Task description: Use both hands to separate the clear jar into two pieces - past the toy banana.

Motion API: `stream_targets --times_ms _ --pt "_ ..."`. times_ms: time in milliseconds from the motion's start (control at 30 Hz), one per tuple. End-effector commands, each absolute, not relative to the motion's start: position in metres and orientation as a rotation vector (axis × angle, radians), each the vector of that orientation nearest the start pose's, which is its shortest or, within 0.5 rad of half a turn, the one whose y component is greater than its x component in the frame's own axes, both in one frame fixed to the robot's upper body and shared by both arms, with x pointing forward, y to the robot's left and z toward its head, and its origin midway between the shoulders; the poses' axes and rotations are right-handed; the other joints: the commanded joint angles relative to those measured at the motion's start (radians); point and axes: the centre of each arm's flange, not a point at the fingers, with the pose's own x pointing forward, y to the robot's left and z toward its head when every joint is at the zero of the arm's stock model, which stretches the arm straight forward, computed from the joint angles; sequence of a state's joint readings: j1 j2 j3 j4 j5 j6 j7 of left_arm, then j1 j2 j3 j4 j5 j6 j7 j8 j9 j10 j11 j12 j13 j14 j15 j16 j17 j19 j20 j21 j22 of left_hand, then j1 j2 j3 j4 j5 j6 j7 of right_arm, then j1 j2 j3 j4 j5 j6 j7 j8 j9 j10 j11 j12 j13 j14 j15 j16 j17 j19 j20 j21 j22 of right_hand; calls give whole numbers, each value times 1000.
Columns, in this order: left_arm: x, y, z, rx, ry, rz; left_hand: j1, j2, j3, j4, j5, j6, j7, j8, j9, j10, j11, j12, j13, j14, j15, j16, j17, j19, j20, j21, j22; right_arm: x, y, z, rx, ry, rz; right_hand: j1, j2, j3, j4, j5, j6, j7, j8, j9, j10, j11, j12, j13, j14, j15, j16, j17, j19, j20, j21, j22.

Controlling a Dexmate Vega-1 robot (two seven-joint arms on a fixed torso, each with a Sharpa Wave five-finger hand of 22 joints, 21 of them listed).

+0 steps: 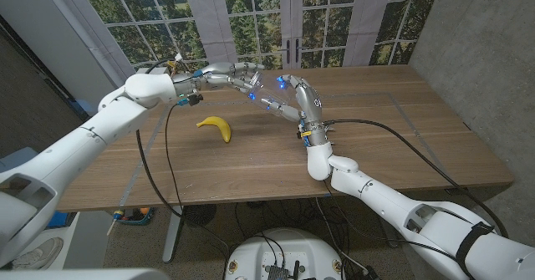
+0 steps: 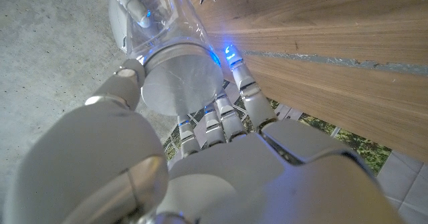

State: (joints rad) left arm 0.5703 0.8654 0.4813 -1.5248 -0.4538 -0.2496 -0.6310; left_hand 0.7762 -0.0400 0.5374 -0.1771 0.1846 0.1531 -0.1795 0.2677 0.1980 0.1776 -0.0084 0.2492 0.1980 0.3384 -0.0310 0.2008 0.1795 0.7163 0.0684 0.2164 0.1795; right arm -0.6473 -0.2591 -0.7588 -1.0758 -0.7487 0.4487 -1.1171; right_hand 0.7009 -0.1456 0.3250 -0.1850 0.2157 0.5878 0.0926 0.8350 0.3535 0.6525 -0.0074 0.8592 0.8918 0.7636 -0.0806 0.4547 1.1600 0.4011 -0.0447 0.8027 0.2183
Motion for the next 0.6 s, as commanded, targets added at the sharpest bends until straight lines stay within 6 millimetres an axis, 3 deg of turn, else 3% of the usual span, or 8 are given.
stream_targets --times_ms 33,267,367,500,600 --pt "579 261 123 811 -639 -851 30 2 -3 -1 3 -27 -31 -20 5 -42 12 -20 7 -25 24 -12 2 -32 23 -12 3 589 -81 -25 -671 -1413 -256 211 308 93 71 6 174 -141 79 168 208 -199 4 3 10 -140 -3 6 -1 -55 8 1" --pt "577 257 126 845 -619 -890 45 4 -7 -2 6 -43 -38 -31 6 -62 13 -27 9 -42 29 -16 2 -41 38 -15 3 585 -82 -25 -660 -1419 -252 208 308 95 70 5 175 -142 78 166 209 -199 1 1 10 -141 -7 8 -4 -57 14 -1" --pt "577 255 126 846 -613 -913 76 15 -1 -7 13 -20 -25 -23 10 -54 16 -22 14 -37 22 -11 3 -36 31 -12 4 583 -83 -25 -653 -1420 -252 207 307 95 70 5 174 -142 79 168 209 -200 2 3 11 -141 -8 9 -5 -57 17 -2" --pt "576 253 127 831 -622 -917 152 39 -4 -7 23 45 -1 5 28 13 18 15 39 55 -35 23 8 23 -28 13 8 581 -84 -24 -644 -1421 -256 207 307 96 69 5 174 -141 79 167 211 -200 2 3 13 -141 -9 11 -5 -56 21 -2" --pt "574 253 127 803 -636 -904 221 73 -21 -6 26 103 32 37 49 92 8 61 77 176 -92 72 24 77 -97 36 12 580 -84 -24 -641 -1422 -256 206 307 97 68 5 174 -141 80 168 210 -200 2 4 14 -141 -10 13 -6 -56 23 -3"
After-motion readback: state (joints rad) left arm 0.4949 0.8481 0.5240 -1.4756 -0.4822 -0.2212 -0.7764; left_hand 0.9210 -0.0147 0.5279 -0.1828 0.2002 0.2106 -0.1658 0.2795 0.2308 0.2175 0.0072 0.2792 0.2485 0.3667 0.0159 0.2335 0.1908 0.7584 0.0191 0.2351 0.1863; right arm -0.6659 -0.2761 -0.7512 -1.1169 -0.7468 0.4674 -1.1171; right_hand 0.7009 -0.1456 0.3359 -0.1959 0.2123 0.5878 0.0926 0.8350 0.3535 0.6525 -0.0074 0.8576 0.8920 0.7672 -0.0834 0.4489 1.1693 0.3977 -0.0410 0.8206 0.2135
